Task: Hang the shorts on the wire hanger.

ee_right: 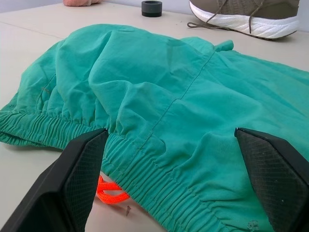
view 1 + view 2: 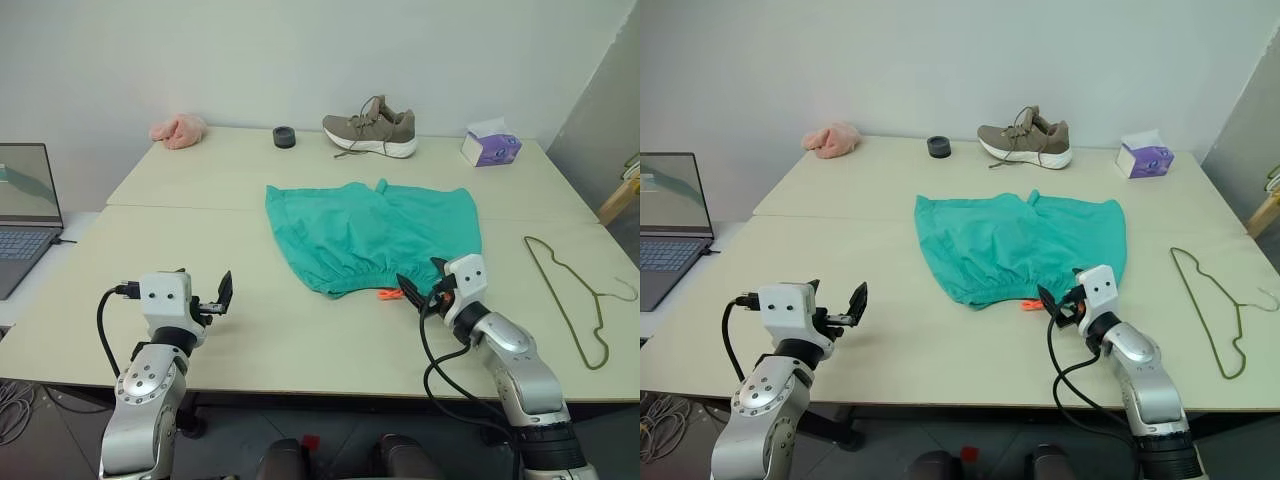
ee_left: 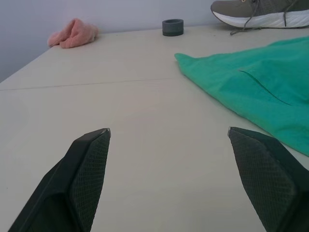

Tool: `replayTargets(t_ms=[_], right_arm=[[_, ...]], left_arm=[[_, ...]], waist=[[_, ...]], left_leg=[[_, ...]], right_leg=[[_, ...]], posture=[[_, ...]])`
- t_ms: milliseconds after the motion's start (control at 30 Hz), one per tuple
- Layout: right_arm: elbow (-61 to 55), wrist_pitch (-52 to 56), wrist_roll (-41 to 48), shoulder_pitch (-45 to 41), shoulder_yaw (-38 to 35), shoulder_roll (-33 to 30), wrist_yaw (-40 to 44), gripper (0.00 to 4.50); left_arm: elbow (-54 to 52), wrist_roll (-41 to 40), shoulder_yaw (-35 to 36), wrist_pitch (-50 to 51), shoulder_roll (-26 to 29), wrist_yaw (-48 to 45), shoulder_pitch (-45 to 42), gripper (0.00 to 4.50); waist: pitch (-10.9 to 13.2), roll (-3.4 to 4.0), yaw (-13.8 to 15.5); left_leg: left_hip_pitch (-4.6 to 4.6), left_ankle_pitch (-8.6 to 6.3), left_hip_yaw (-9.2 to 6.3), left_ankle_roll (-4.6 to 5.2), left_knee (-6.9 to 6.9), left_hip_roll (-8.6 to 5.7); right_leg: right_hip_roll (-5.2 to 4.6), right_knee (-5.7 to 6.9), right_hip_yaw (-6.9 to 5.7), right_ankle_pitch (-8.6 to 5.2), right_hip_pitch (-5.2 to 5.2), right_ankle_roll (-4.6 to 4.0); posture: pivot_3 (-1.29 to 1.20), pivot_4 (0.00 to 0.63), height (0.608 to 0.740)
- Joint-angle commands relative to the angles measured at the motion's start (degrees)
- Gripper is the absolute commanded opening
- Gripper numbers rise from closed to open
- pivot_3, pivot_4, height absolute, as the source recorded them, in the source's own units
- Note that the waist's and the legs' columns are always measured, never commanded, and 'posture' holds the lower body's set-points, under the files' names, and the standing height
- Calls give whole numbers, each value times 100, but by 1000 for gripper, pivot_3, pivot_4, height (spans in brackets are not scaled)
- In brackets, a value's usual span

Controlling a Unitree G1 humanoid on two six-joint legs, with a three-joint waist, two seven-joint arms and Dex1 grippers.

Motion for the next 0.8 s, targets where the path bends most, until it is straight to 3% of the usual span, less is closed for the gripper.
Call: replayTargets(t_ms=[33,633,800], right_arm=[[-138,-174,-3,-144,-36,-31,20,4473],[-272,-629,-123,-84,232,-271,424,4473],[-409,-714,-67,-74,378,-396,759,4473]], left_arm=[[-286,63,-59,-191,97,-102,-41,4129],[-73,31,65,-787,206,-461,25,4129],[-174,-412,125,-988,218,-931,215,4129]], waist=[[0,0,0],[1,1,-9],[2,2,-14]], left_leg=[[0,0,0,0,0,0],[1,0,3,0,0,1],[1,0,5,0,0,2]], right_leg=[[0,0,0,0,0,0],[1,0,3,0,-1,-1],[1,-2,5,0,-1,-1]], posture=[[80,79,740],[62,79,740],[56,83,740]])
